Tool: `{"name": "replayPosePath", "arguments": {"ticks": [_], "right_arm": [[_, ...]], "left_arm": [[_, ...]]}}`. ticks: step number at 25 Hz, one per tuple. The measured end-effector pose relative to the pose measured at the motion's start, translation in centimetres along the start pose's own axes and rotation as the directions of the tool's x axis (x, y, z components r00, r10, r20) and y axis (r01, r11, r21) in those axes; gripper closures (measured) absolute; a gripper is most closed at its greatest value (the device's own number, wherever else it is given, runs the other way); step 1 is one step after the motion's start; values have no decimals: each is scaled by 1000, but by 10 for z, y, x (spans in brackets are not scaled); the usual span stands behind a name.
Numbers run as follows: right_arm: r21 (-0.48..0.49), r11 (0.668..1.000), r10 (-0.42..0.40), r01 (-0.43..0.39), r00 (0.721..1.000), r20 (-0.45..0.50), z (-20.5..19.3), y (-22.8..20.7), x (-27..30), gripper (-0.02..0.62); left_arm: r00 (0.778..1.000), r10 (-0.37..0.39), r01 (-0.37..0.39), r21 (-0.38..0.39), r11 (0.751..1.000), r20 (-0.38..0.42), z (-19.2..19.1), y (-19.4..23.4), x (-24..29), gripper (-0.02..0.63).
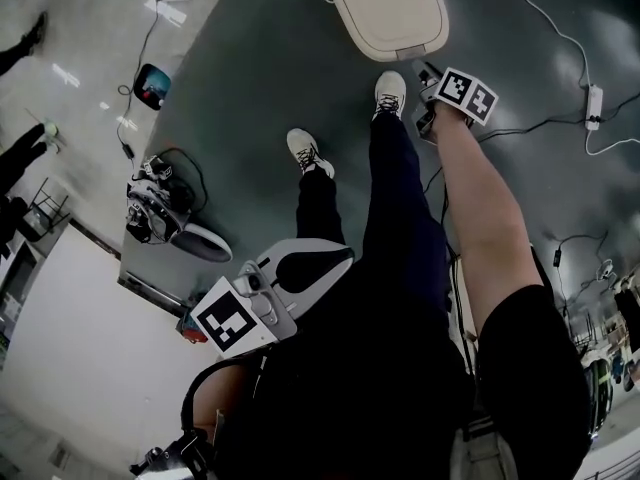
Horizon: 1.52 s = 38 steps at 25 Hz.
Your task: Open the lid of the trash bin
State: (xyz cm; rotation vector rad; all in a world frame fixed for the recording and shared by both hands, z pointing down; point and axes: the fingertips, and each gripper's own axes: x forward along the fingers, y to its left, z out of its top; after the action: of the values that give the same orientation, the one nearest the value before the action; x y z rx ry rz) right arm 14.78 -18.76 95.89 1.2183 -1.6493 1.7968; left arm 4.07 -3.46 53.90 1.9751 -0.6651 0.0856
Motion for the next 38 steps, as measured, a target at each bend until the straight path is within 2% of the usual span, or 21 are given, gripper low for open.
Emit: {"name": "replayPosePath", "arguments": {"ticks": [3, 6, 15, 32, 36, 37, 38], "right_arm": [[50, 998, -30, 29, 999, 12, -2, -8, 9, 453], [91, 996, -25, 22, 999, 27, -4, -10, 14, 453], [113, 992, -47, 46, 999, 11, -6, -19, 16, 442], [72, 996, -61, 62, 998, -11, -5, -20, 17, 431], [52, 995, -78, 79, 997, -18, -1, -13, 16, 453], [39, 994, -99, 100, 995, -25, 0, -11, 14, 473], [25, 991, -130, 131, 991, -36, -1, -10, 12, 533]], "left_arm": [[1000, 10, -10, -20, 1000, 4, -5, 11, -4, 600], [1000, 13, -13, -28, 1000, 8, -8, 19, -5, 600], [1000, 17, -16, -47, 999, 19, -11, 27, -5, 600], [999, 17, -14, -57, 998, 47, -7, 30, -8, 600], [998, 5, -3, -36, 999, 56, -3, 24, -10, 600], [998, 1, 1, -27, 1000, 58, -1, 21, -11, 600], [998, -3, 4, -18, 1000, 61, 1, 17, -12, 600]]}}
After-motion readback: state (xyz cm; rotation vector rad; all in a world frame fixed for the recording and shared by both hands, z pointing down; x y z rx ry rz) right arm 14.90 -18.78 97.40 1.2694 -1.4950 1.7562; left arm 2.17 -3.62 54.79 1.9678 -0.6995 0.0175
